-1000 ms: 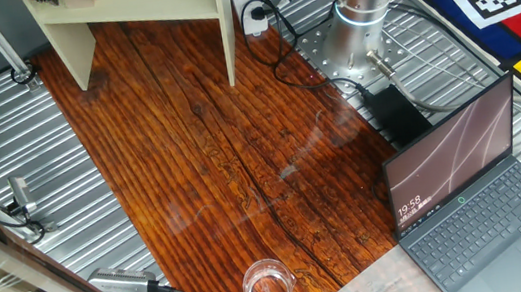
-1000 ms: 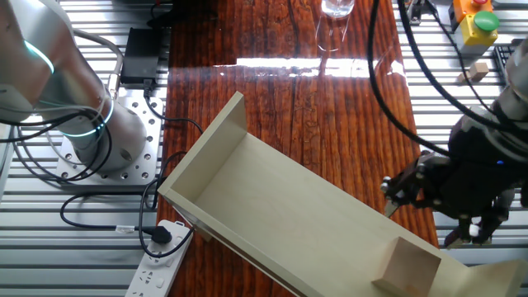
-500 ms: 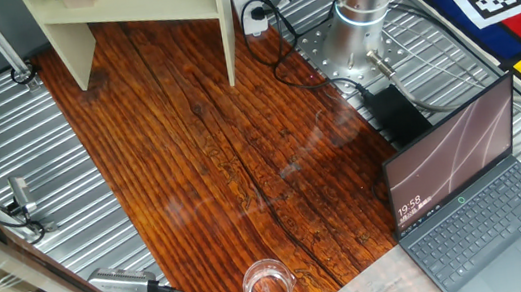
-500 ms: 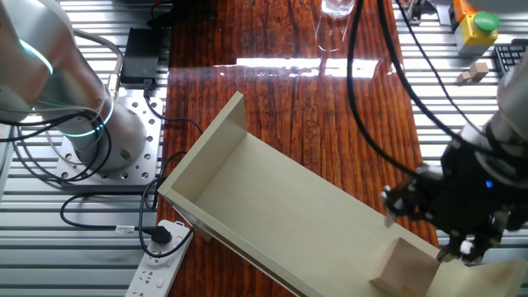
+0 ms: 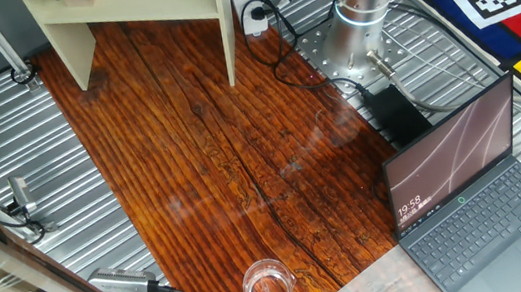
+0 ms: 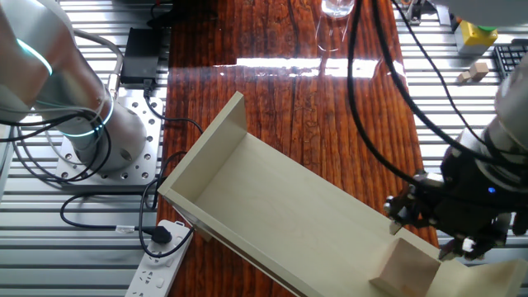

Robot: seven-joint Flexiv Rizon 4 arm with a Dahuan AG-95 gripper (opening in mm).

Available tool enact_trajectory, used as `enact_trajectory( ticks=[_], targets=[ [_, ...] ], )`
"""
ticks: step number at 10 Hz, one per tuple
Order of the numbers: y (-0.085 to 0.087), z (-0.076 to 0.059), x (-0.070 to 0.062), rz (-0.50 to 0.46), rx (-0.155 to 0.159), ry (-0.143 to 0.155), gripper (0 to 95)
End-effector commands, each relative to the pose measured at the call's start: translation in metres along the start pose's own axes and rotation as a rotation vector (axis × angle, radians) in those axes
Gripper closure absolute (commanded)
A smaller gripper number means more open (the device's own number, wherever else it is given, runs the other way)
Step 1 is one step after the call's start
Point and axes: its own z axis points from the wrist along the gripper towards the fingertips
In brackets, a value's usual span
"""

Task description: Take the object down from the shelf

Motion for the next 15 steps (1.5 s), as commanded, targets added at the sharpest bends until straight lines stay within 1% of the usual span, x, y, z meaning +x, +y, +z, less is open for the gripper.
enact_trajectory(
  ticks=[1, 3, 4, 5, 6, 7, 8, 9, 10, 12, 15],
  targets=[
    [-0.0008, -0.0004, -0.001, -0.042, 0.0, 0.01, 19.0],
    [-0.0002, -0.0019, -0.0031, -0.048, -0.004, 0.018, 19.0],
    [0.0001, -0.0025, -0.006, -0.053, -0.005, 0.018, 19.0],
    [0.0001, -0.0025, -0.006, -0.065, -0.005, 0.017, 19.0],
    [0.0001, -0.0025, -0.006, -0.084, -0.01, 0.016, 19.0],
    [0.0001, -0.0025, -0.006, -0.086, -0.022, 0.024, 19.0],
    [0.0001, -0.0025, -0.006, -0.072, -0.022, 0.024, 19.0],
    [0.0001, -0.0025, -0.006, -0.042, -0.014, 0.024, 19.0],
    [0.0001, -0.0025, -0.006, -0.031, -0.006, 0.024, 19.0],
    [0.0001, -0.0025, -0.006, -0.022, 0.002, 0.032, 19.0],
    [0.0001, -0.0025, -0.006, -0.051, -0.002, 0.01, 19.0]
  ],
)
